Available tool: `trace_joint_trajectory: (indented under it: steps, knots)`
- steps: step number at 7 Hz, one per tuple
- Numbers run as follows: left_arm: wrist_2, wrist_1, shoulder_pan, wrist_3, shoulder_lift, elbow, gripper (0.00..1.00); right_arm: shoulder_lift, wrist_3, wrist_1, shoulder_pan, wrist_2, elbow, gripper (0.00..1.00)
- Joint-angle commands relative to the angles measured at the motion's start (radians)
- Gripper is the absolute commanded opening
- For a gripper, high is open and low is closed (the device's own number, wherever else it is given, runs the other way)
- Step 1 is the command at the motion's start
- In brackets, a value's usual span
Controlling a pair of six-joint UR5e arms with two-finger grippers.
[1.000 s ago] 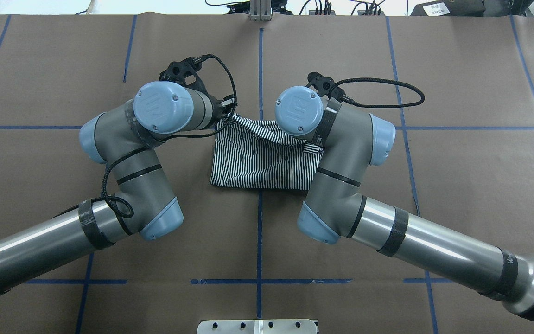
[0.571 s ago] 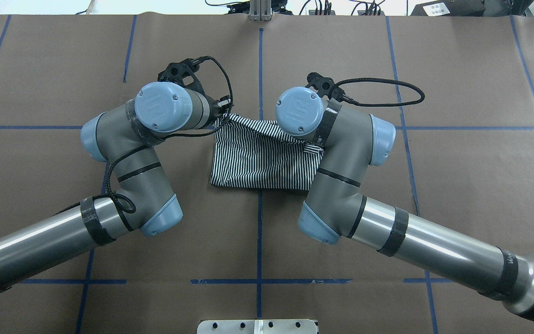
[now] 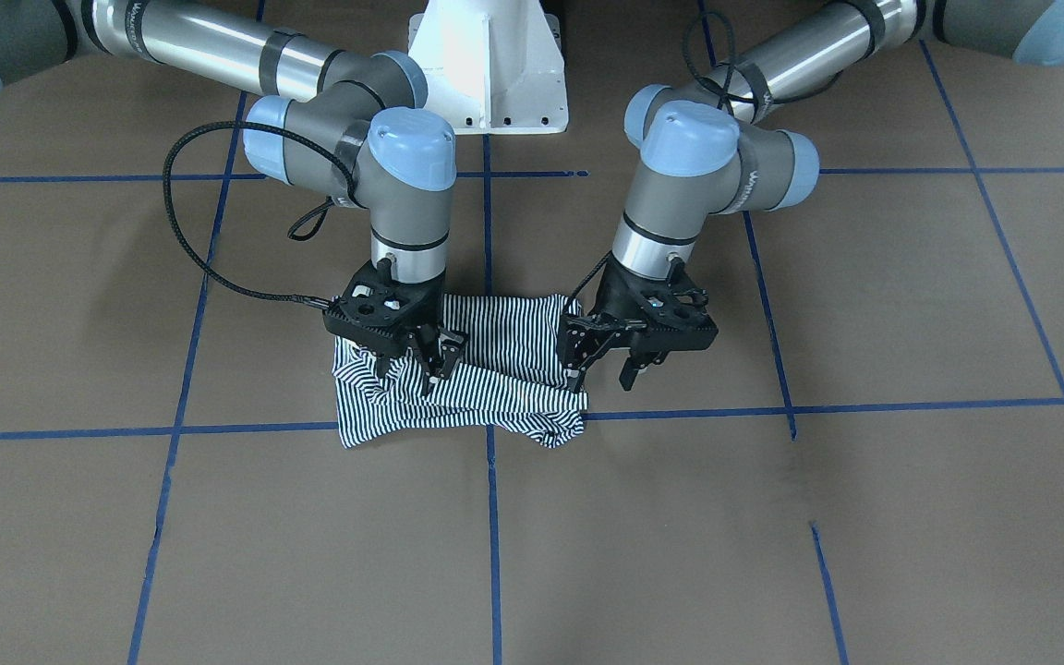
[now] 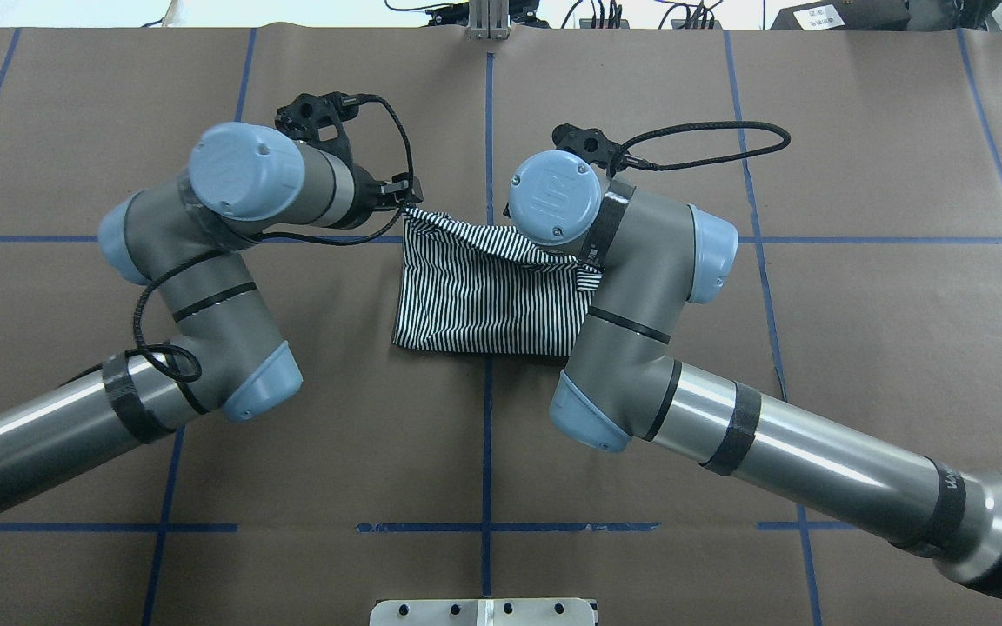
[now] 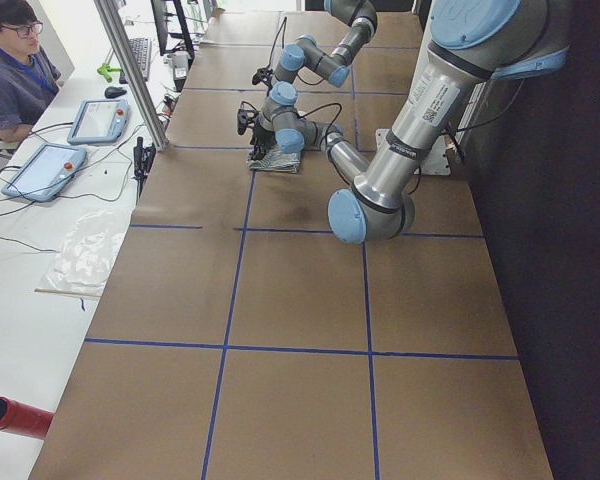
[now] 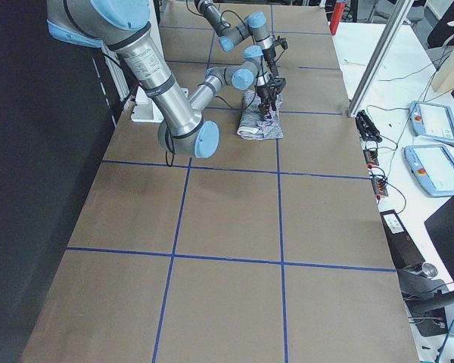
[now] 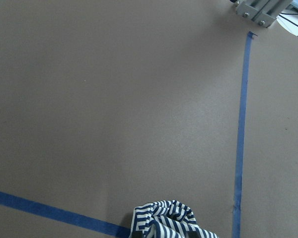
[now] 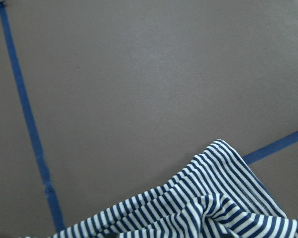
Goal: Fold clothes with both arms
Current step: 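Release the shirt with the left gripper and raise it away, then press the right gripper on the folded shirt to flatten the fold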
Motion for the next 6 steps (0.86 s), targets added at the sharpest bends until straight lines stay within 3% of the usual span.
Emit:
trace_joint_trajectory:
  steps: [1,3,6]
  knots:
    - [-0.076,-0.053,-0.046,0.097,0.074,-0.043,1.0,0.019,-0.065,-0.004,-0.019,-0.004,0.012,1.0]
    - [-0.074,-0.053,-0.044,0.088,0.073,-0.043,1.0,0.007,-0.153,-0.006,-0.127,-0.109,0.003,1.0]
    - [-0.074,-0.053,-0.044,0.087,0.073,-0.044,1.0,-0.001,-0.294,-0.056,-0.116,-0.151,-0.026,1.0]
